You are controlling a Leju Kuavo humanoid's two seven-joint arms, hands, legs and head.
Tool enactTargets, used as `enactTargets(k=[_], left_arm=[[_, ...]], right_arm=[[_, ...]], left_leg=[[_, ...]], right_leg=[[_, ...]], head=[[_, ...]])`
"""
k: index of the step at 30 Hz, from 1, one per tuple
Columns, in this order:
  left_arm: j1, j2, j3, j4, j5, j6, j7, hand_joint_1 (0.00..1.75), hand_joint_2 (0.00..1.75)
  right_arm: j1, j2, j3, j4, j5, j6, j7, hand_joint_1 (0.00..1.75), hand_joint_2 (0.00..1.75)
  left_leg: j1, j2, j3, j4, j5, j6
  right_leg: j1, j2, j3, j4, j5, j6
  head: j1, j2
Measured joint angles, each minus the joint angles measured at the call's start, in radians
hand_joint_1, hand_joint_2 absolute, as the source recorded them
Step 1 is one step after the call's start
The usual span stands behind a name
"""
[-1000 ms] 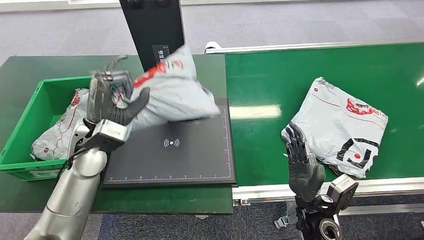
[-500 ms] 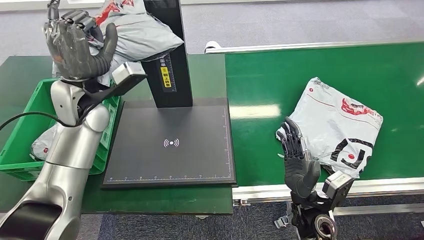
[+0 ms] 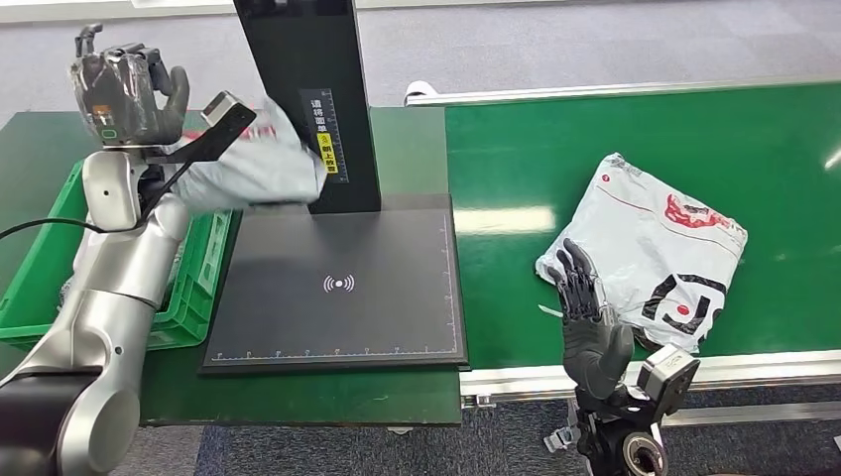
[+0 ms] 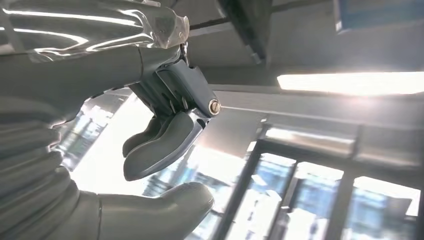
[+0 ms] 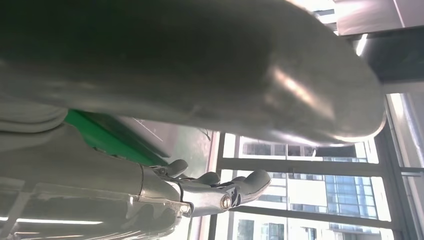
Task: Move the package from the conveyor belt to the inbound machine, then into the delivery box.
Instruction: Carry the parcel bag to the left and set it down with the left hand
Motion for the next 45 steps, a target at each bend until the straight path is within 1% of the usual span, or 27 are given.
enactTargets(k=[6, 12, 20, 21, 23, 24, 25, 28, 31, 35, 37, 40, 45], left_arm=[[-0.008, 0.051, 0.032, 0.123, -0.101, 0.0, 0.059, 1.75, 1.75], [0.018, 0.105, 0.065, 0.169, -0.107, 0.0, 0.064, 1.75, 1.75], [0.029, 0.131, 0.077, 0.194, -0.111, 0.0, 0.065, 1.75, 1.75], [0.03, 0.134, 0.077, 0.197, -0.11, 0.0, 0.064, 1.63, 1.75], [0.031, 0.138, 0.082, 0.203, -0.091, 0.0, 0.043, 0.76, 1.75], [0.031, 0.138, 0.087, 0.207, -0.067, -0.005, 0.019, 0.32, 1.75], [0.032, 0.137, 0.094, 0.211, -0.025, -0.018, -0.022, 0.0, 1.75], [0.036, 0.124, 0.118, 0.216, 0.135, -0.099, -0.167, 0.0, 1.75], [0.047, 0.108, 0.128, 0.213, 0.228, -0.17, -0.239, 0.0, 1.75], [0.073, 0.082, 0.12, 0.175, 0.357, -0.307, -0.333, 0.0, 1.75], [0.09, 0.067, 0.099, 0.142, 0.401, -0.356, -0.357, 0.0, 1.75], [0.113, 0.05, 0.046, 0.084, 0.457, -0.401, -0.366, 0.0, 1.75], [0.134, 0.039, -0.043, 0.008, 0.514, -0.458, -0.376, 0.0, 1.75]], right_arm=[[0.0, 0.0, -0.002, -0.004, -0.001, -0.018, 0.009, 0.0, 0.0], [0.0, -0.004, -0.004, -0.009, -0.002, -0.019, 0.013, 0.0, 0.0], [-0.001, -0.007, -0.004, -0.009, -0.003, -0.02, 0.013, 0.0, 0.0], [-0.002, -0.007, -0.004, -0.009, -0.004, -0.021, 0.014, 0.0, 0.0], [-0.003, -0.008, -0.004, -0.009, -0.007, -0.027, 0.014, 0.0, 0.0], [-0.004, -0.009, -0.004, -0.009, -0.008, -0.029, 0.014, 0.0, 0.0], [-0.005, -0.01, -0.005, -0.009, -0.009, -0.031, 0.014, 0.0, 0.0], [-0.008, -0.01, -0.005, -0.009, -0.01, -0.033, 0.015, 0.0, 0.0], [-0.008, -0.01, -0.006, -0.009, -0.01, -0.032, 0.016, 0.0, 0.0], [-0.009, -0.01, -0.012, -0.012, -0.003, -0.028, 0.018, 0.0, 0.0], [-0.008, -0.01, -0.016, -0.015, 0.0, -0.025, 0.018, 0.0, 0.0], [-0.004, -0.01, -0.021, -0.017, 0.002, -0.024, 0.016, 0.0, 0.0], [0.017, -0.013, -0.025, -0.026, 0.002, -0.026, 0.009, 0.0, 0.0]], left_leg=[[0.0, 0.0, 0.0, 0.0, 0.0, 0.0], [0.0, 0.0, 0.0, 0.0, 0.0, 0.0], [0.0, 0.0, 0.0, 0.0, 0.0, 0.0], [0.0, 0.0, 0.0, 0.0, 0.0, 0.0], [0.0, 0.0, 0.0, 0.0, 0.0, 0.0], [0.0, 0.0, 0.0, 0.0, 0.0, 0.0], [0.0, 0.0, 0.0, 0.0, 0.0, 0.0], [0.0, 0.0, 0.0, 0.0, 0.0, 0.0], [0.0, 0.0, 0.0, 0.0, 0.0, 0.0], [0.0, 0.0, 0.0, 0.0, 0.0, 0.0], [0.0, 0.0, 0.0, 0.0, 0.0, 0.0], [0.0, 0.0, 0.0, 0.0, 0.0, 0.0], [0.0, 0.0, 0.0, 0.0, 0.0, 0.0]], right_leg=[[0.0, 0.0, 0.0, 0.0, 0.0, 0.0], [0.0, 0.0, -0.001, 0.0, 0.0, 0.0], [0.0, 0.0, 0.0, 0.0, 0.0, 0.0], [0.0, 0.0, 0.0, 0.0, 0.0, 0.0], [0.0, 0.0, 0.0, 0.0, 0.0, 0.0], [0.0, 0.0, 0.0, 0.0, 0.0, 0.0], [0.0, 0.0, -0.001, 0.0, 0.0, 0.0], [0.0, 0.0, -0.001, 0.0, 0.0, 0.0], [0.0, 0.0, -0.001, 0.0, 0.0, 0.0], [0.0, 0.0, -0.001, 0.0, 0.0, 0.0], [0.0, 0.0, -0.001, 0.0, 0.0, 0.0], [0.0, 0.0, -0.001, 0.0, 0.0, 0.0], [0.0, 0.0, -0.001, 0.0, 0.0, 0.0]], head=[[0.0, 0.0], [0.0, 0.0], [0.0, 0.0], [0.0, 0.0], [0.0, 0.0], [0.0, 0.0], [0.0, 0.0], [0.0, 0.0], [0.0, 0.0], [0.0, 0.0], [0.0, 0.0], [0.0, 0.0], [0.0, 0.0]])
